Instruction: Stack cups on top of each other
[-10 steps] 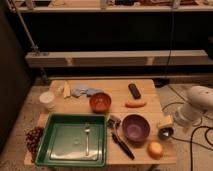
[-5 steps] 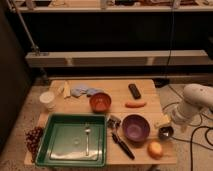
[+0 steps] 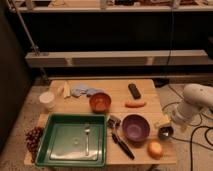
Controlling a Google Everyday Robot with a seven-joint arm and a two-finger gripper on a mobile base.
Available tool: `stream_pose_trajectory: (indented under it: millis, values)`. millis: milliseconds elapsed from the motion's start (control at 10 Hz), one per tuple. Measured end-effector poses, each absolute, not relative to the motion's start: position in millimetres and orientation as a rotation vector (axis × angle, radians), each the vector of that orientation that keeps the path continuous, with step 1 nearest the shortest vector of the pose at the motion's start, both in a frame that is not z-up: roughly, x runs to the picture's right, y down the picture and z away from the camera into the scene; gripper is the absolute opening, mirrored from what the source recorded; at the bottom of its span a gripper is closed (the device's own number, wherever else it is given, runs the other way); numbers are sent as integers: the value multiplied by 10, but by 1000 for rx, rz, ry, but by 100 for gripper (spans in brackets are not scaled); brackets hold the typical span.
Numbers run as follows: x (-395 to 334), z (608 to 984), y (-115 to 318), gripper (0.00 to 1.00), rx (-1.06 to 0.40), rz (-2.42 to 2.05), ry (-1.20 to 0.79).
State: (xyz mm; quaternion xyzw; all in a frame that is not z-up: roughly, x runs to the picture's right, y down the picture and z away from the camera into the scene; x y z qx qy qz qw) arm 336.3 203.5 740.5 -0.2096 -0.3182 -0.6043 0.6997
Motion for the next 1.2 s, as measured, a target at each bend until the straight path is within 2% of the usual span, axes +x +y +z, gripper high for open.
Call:
stream_pose_trajectory:
  millis: [1200]
  values:
    - [3362, 7632, 2184, 80, -475, -1329, -722]
